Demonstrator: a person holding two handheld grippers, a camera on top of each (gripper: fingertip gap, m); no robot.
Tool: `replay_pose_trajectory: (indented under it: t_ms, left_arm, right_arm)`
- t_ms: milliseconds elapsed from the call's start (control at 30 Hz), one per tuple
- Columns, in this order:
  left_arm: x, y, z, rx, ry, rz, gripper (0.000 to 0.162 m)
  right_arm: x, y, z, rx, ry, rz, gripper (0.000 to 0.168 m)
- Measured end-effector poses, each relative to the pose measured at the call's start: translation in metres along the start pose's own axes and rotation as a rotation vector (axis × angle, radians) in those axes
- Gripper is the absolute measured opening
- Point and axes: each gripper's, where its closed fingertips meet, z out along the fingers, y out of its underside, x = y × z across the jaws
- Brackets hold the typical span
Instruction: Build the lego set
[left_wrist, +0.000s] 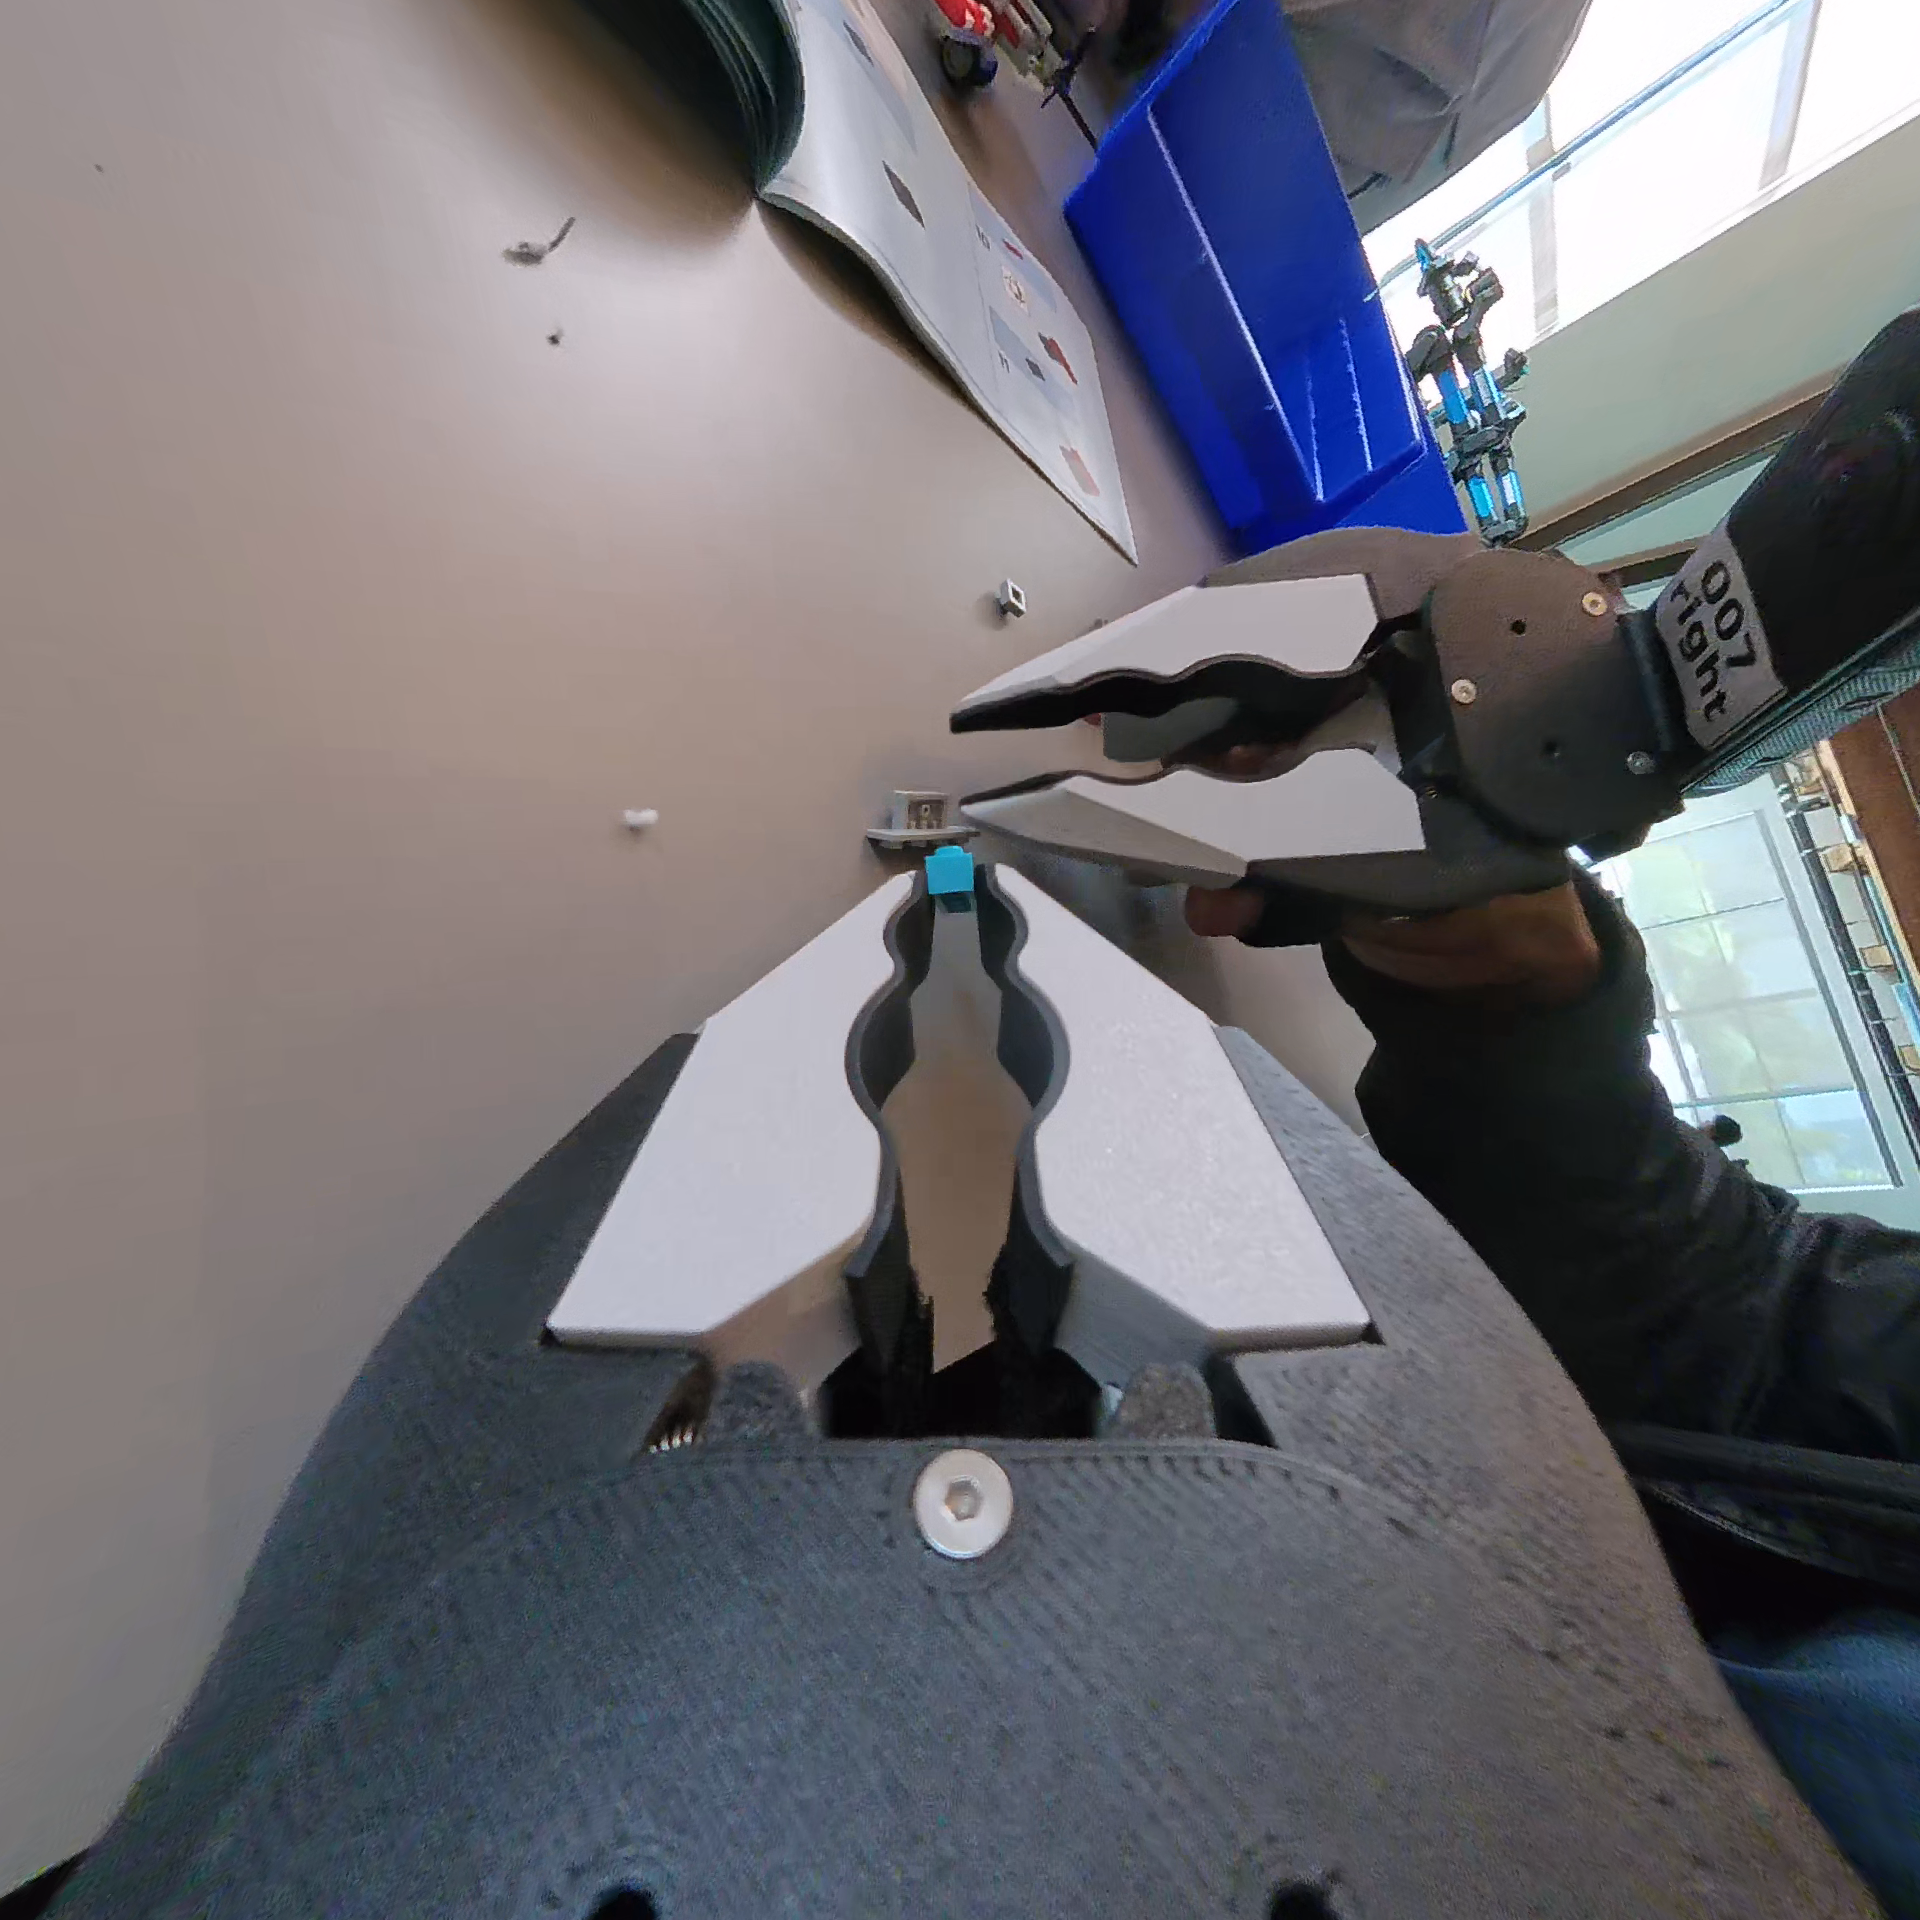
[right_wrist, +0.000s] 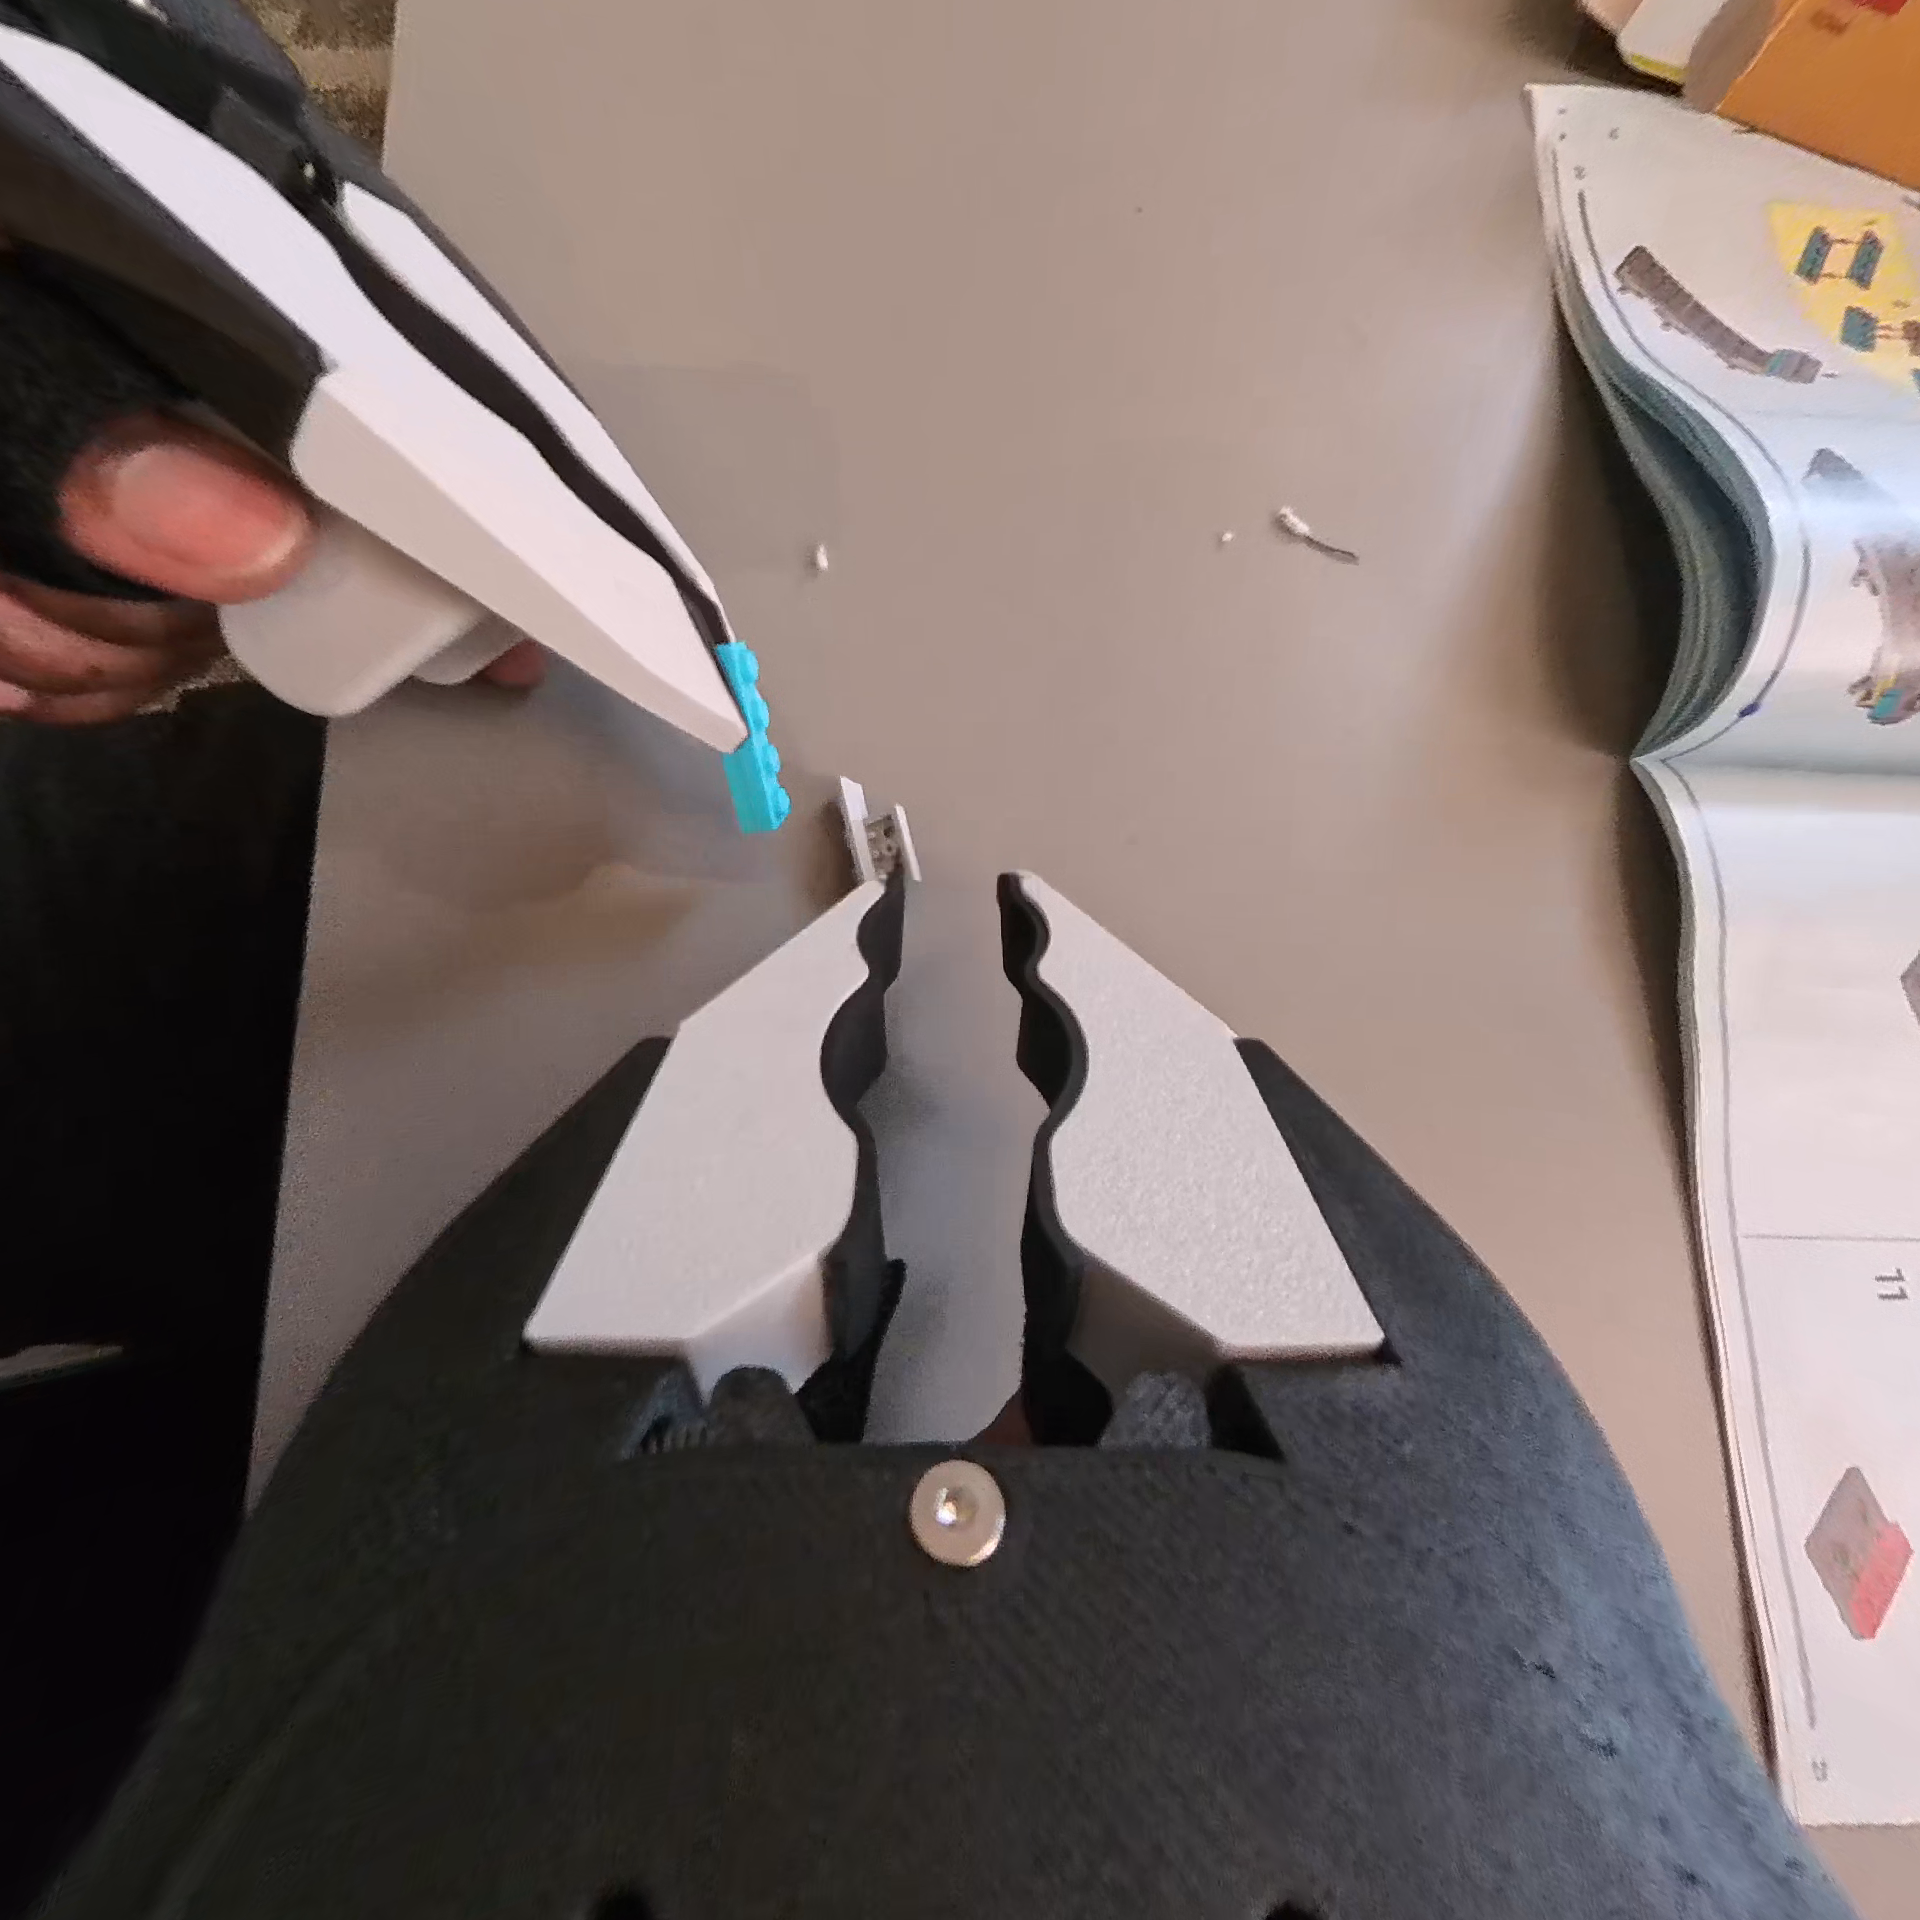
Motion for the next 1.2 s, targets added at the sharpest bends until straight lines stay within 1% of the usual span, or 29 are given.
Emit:
replay_pose_trajectory:
  t_ms: [233,433,500,767,900,967,1067,1200]
  left_arm:
    - [0.002,0.000,0.004,-0.006,0.005,-0.006,0.008]
    - [0.002,0.001,0.004,-0.018,0.015,-0.015,0.008]
    - [0.002,0.002,0.003,-0.033,0.018,-0.014,0.008]
    - [-0.003,0.007,-0.007,-0.117,0.034,0.028,0.008]
    - [-0.006,0.004,-0.012,-0.136,0.068,0.003,0.008]
    - [-0.007,0.003,-0.014,-0.142,0.079,-0.004,0.008]
    - [-0.006,0.004,-0.014,-0.172,0.101,-0.001,0.008]
    - [-0.001,0.008,-0.009,-0.233,0.122,0.027,0.007]
  right_arm:
    - [-0.013,-0.001,0.003,0.018,-0.045,-0.012,0.018]
    - [-0.025,-0.003,0.005,0.036,-0.067,-0.040,0.012]
    - [-0.029,-0.003,0.006,0.038,-0.085,-0.052,0.009]
    - [-0.039,-0.007,0.008,0.045,-0.091,-0.118,0.008]
    - [-0.043,-0.007,0.010,0.041,-0.115,-0.124,0.009]
    - [-0.042,-0.007,0.009,0.041,-0.120,-0.118,0.010]
    - [-0.040,-0.003,0.006,0.024,-0.121,-0.077,0.017]
    - [-0.043,-0.002,0.003,0.027,-0.141,0.069,0.030]
